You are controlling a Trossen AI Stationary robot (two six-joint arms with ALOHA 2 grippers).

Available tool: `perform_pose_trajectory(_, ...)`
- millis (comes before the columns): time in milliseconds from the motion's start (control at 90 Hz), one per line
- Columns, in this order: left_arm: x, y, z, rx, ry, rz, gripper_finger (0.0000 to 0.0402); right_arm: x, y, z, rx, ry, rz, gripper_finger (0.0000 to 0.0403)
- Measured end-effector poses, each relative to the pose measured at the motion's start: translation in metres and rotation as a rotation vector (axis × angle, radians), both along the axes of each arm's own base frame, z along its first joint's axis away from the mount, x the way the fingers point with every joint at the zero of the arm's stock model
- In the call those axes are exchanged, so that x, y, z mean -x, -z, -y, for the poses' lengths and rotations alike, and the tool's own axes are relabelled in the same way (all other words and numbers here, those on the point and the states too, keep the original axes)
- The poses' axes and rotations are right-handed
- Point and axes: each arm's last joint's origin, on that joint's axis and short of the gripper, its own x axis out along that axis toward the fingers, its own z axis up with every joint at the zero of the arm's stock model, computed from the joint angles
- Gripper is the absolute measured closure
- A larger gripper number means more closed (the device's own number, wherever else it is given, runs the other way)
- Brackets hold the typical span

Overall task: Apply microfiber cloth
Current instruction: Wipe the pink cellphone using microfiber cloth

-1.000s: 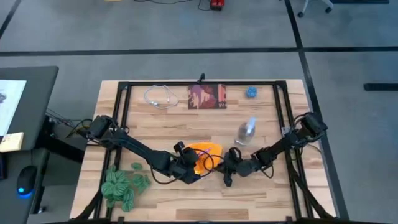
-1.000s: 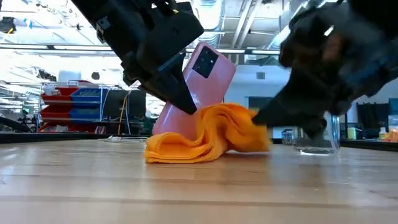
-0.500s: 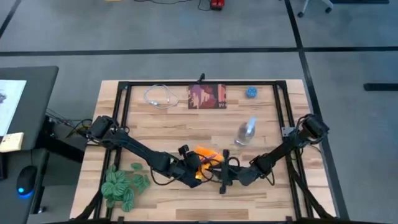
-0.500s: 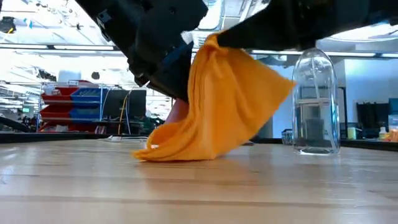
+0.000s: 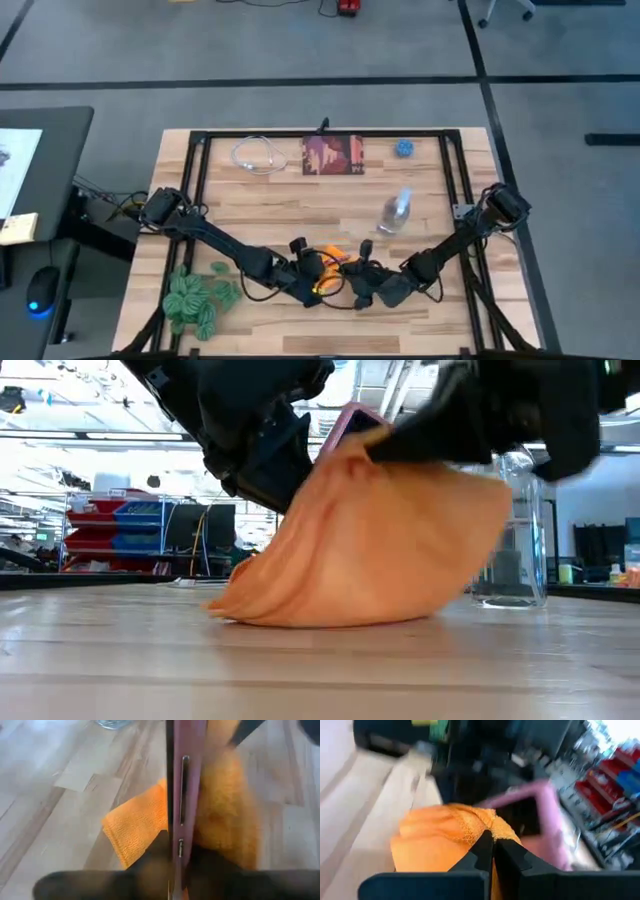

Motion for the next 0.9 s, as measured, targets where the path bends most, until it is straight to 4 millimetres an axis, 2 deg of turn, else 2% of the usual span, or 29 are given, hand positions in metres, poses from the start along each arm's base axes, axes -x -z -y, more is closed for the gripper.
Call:
perform_pose_trajectory(144, 0.0, 0.0, 0.0, -0.012, 0.011, -0.004, 0.0395, 0.001, -0.002, -0.004, 0.047, -0.017, 0.023, 0.0403)
perform_pose_trajectory(356, 0.0, -0.001, 0.001, -0.01, 0.017, -0.006, 0.0394, -0.001, -0.019, -0.01, 0.135, 0.004, 0.135, 0.0403)
perform_pose_trajectory(678, 0.001, 0.0, 0.0, -0.017, 0.021, -0.01, 0.0393, -0.005, 0.0, 0.005, -0.034, -0.041, -0.007, 0.0403)
perform_pose_trajectory(778, 0.001, 0.0, 0.0, -0.021, 0.024, -0.011, 0.0393, -0.004, -0.005, -0.001, 0.023, -0.055, 0.053, 0.0403)
perform_pose_trajectory(900, 0.0, -0.001, 0.001, -0.017, 0.027, -0.006, 0.0393, -0.007, -0.023, -0.005, 0.07, -0.063, 0.171, 0.0403)
